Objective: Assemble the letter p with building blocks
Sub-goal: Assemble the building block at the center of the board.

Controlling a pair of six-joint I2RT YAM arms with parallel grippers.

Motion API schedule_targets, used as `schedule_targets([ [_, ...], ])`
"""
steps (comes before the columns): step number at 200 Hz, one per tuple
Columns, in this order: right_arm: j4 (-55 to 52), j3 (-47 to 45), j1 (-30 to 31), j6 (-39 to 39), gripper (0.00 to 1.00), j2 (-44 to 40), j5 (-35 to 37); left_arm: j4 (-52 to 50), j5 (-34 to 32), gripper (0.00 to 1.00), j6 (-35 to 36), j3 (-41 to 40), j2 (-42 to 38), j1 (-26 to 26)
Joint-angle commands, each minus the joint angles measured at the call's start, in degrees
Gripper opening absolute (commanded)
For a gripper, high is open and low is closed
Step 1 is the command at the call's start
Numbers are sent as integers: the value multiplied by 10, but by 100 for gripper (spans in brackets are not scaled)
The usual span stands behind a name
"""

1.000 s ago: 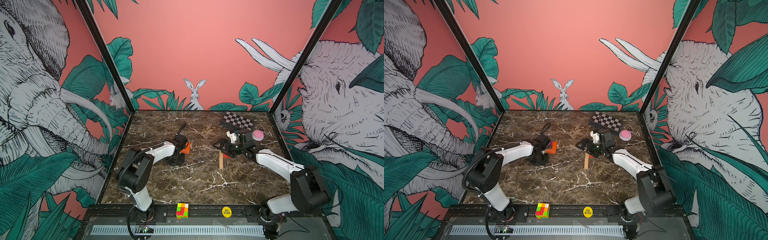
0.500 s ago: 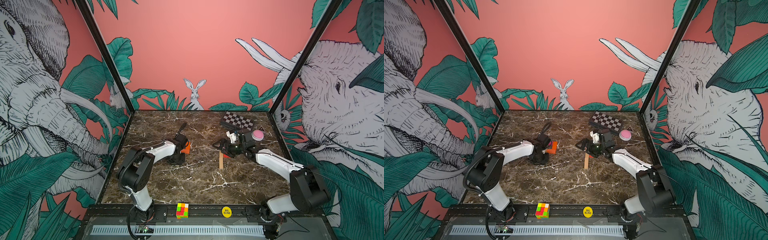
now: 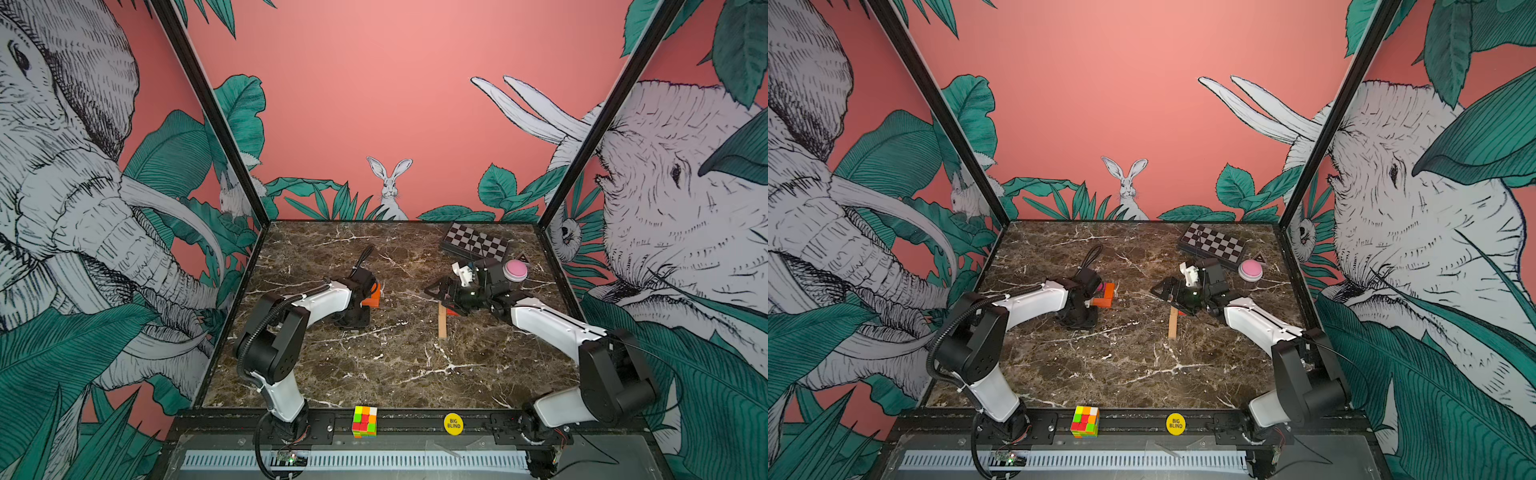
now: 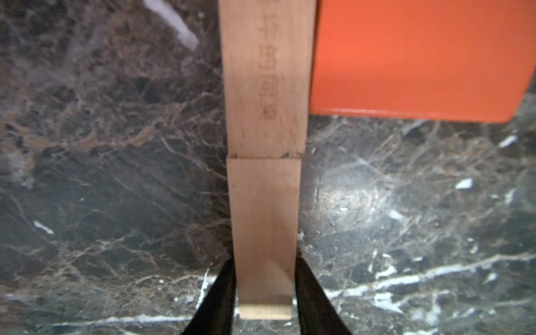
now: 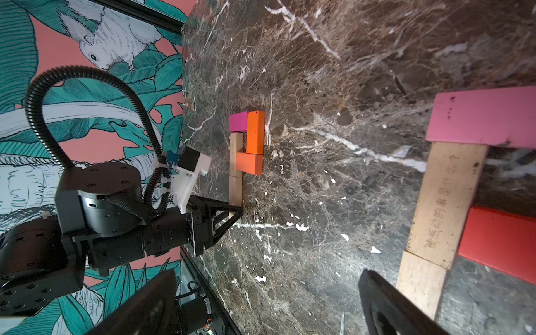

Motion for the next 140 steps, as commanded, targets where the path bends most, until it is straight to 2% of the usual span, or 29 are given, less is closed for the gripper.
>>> schedule_targets([
  [1,24,2,5,4,99,4,-4,-21,-11,40,-2,4,0,-4],
  [68,26,-2,7,5,98,0,-4,-24,-9,45,-2,-7,-23,-6],
  [106,28,0,7,2,99,-3,2,-39,-4,45,1,-6,-96,-6],
  [140,-7,31,4,-26,99,-5,16,-72,-4,45,9,39,-177,-8],
])
